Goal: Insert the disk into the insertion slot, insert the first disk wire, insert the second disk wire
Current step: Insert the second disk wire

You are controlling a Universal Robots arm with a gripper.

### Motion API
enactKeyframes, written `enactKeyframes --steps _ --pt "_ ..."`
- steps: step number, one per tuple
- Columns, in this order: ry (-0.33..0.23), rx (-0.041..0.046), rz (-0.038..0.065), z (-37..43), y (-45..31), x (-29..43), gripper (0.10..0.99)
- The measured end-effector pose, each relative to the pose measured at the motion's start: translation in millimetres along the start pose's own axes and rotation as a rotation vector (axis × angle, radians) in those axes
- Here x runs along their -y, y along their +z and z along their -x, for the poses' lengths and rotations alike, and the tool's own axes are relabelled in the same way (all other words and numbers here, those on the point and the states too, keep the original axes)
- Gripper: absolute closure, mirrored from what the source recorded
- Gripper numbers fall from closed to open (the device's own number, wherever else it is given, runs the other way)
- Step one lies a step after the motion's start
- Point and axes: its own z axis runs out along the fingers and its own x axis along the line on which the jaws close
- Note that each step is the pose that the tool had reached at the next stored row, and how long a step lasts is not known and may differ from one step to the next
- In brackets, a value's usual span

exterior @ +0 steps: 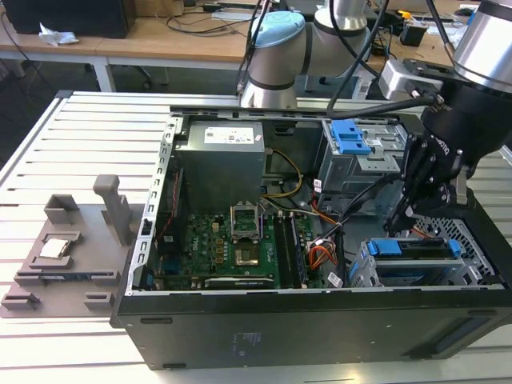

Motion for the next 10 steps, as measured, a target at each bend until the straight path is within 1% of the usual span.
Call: enactKeyframes --steps 2,6,8,10 --pt "-0.028 -0.0021 -0.003 0.0 0.1 0.2 0.941" --pt "-0.154 -0.0118 -0.019 0.1 0.5 0.2 0.941" --pt "-0.175 -0.0133 -0.022 -0.3 0.6 0.4 0.941" --pt "-0.175 -0.0104 -0.021 -3.7 1.0 1.0 0.941"
